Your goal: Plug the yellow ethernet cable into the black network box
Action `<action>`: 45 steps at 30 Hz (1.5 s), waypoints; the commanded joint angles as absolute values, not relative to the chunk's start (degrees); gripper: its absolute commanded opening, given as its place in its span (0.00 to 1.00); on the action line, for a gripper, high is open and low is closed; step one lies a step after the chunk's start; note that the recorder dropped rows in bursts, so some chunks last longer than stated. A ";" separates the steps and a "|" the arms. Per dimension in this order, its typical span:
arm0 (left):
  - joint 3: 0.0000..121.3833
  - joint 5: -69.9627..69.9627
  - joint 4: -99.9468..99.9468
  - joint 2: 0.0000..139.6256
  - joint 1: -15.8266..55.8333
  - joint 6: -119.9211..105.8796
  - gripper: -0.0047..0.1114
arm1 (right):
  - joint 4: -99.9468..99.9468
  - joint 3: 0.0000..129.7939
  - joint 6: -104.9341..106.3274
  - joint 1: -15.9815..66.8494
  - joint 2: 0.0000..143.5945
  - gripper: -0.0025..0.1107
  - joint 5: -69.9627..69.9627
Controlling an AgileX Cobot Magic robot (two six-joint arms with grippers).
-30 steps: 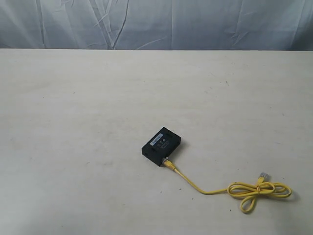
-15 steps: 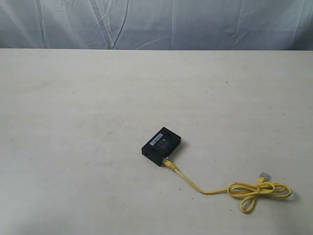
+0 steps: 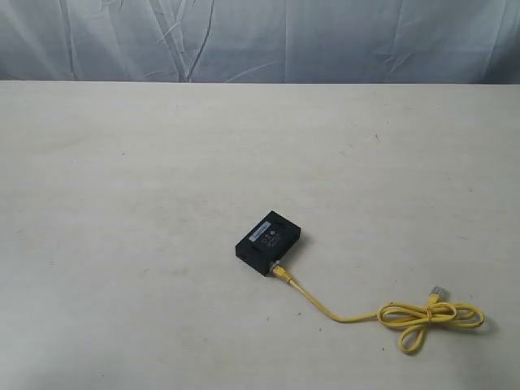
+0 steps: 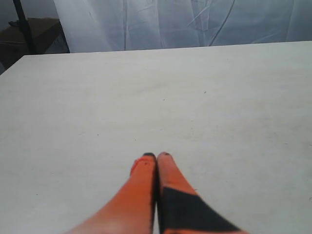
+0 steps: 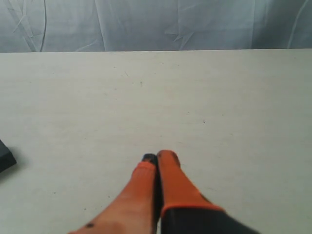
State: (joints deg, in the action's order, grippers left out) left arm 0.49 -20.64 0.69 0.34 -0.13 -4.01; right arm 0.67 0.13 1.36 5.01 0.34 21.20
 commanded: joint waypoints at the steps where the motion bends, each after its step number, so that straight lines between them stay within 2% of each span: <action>1: 0.20 -19.66 1.75 0.00 -0.42 -3.36 0.04 | 0.64 0.00 1.53 4.75 0.00 0.02 20.40; 45: 0.00 -18.46 0.77 0.00 -0.42 -0.35 0.04 | 0.52 0.00 1.53 4.75 0.00 0.02 20.40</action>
